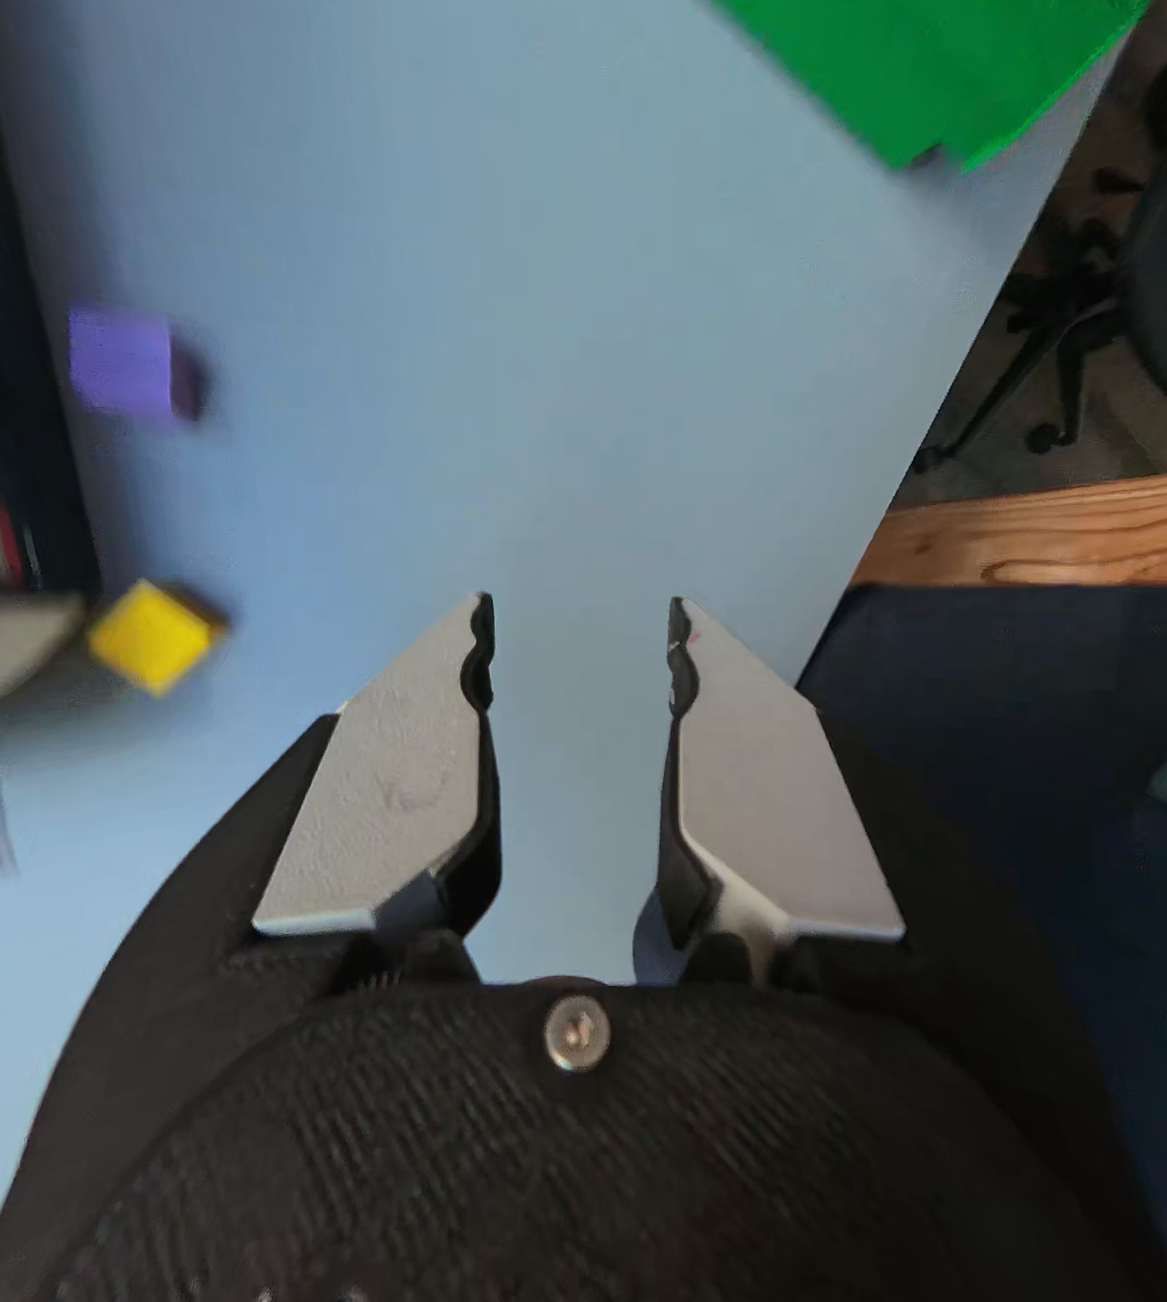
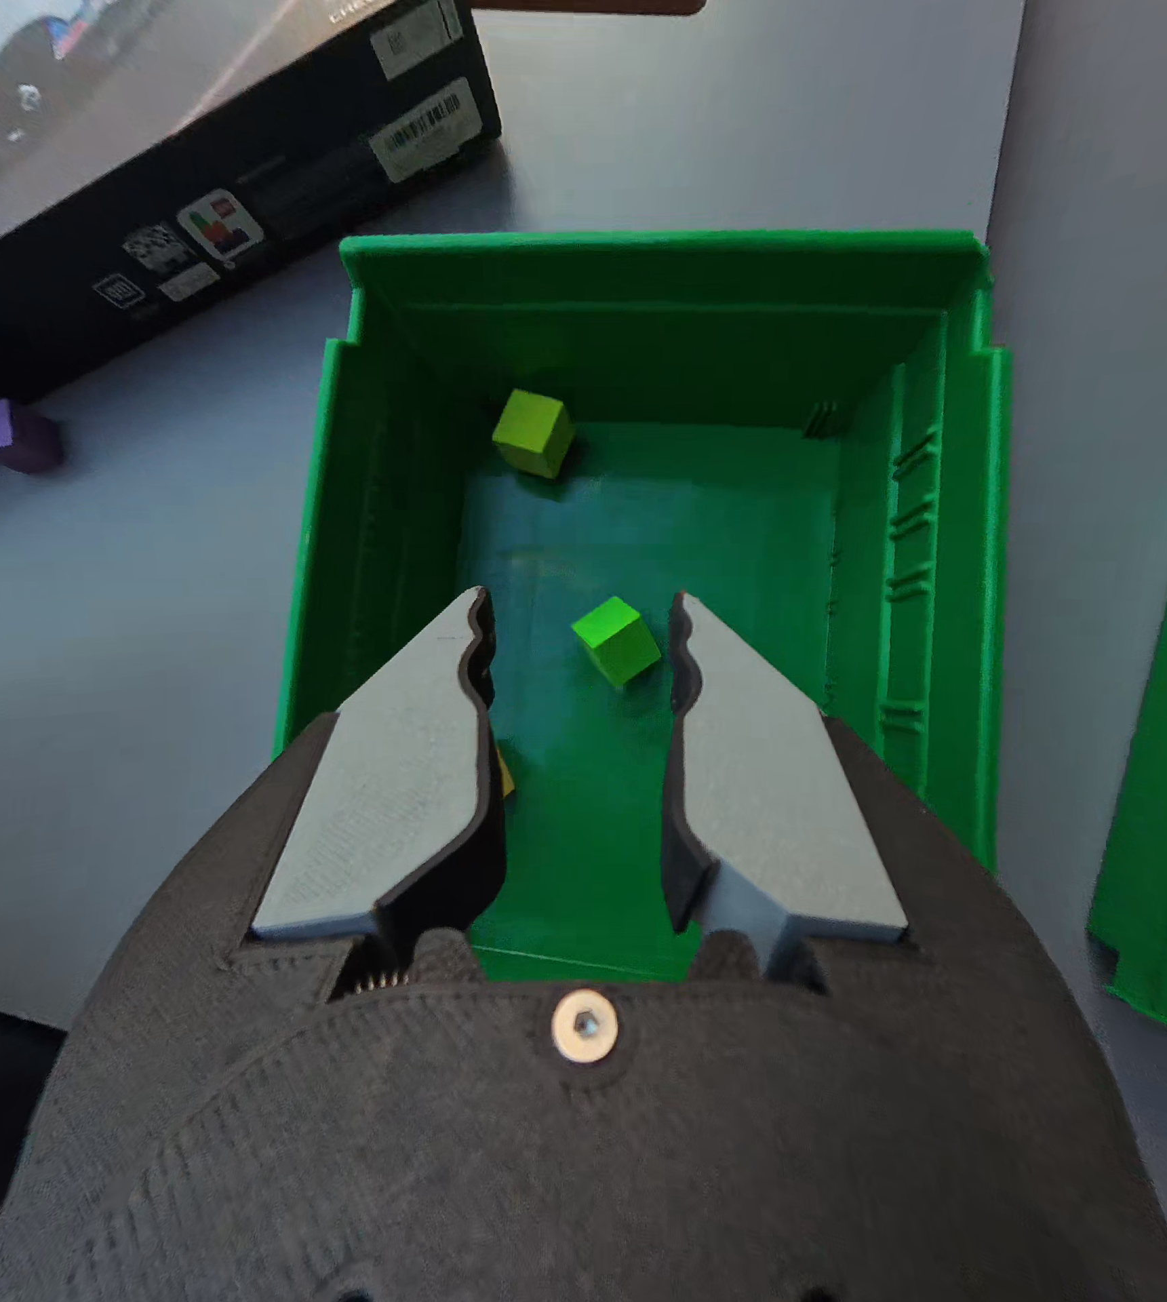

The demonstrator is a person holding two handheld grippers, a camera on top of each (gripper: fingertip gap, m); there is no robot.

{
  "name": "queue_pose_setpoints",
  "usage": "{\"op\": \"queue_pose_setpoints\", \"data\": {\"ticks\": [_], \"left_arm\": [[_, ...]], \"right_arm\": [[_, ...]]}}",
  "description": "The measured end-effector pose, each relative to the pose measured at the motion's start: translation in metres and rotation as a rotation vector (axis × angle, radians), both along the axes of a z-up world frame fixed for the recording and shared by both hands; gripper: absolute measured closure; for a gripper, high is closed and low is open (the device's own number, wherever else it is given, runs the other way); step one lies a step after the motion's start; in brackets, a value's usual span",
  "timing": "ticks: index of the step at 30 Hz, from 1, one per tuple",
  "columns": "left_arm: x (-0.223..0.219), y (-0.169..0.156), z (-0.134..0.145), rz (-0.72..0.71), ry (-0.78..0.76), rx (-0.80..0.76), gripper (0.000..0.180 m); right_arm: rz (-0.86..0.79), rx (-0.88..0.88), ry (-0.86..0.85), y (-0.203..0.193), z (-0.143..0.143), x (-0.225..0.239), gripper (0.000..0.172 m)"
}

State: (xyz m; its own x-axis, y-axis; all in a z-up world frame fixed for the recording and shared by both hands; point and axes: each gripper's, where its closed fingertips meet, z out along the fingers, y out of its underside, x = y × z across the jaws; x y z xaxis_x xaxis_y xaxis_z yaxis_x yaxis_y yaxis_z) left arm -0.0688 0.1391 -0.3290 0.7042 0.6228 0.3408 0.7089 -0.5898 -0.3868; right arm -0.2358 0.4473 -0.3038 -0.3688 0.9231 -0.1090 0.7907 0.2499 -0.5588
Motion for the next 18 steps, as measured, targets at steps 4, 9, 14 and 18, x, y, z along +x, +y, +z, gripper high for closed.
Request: {"op": "queue_pose_setpoints", "data": {"ticks": [4, 9, 14, 18], "left_arm": [[0.055, -0.086, -0.025, 0.257, -0.085, -0.058, 0.136], [0.091, -0.140, -0.034, 0.548, -0.111, -0.035, 0.139], [0.098, -0.150, -0.039, 0.624, -0.099, -0.048, 0.138], [0.084, -0.143, -0.045, 0.589, -0.109, -0.069, 0.134]], "right_arm": [[0.115, -0.019, 0.049, -0.065, 0.038, -0.036, 0.129], [0.504, -0.182, 0.000, -0.233, 0.032, -0.012, 0.131], [0.595, -0.151, -0.144, -0.323, -0.052, 0.028, 0.122], [0.583, -0.070, -0.208, -0.342, -0.103, 0.030, 0.120]]}}
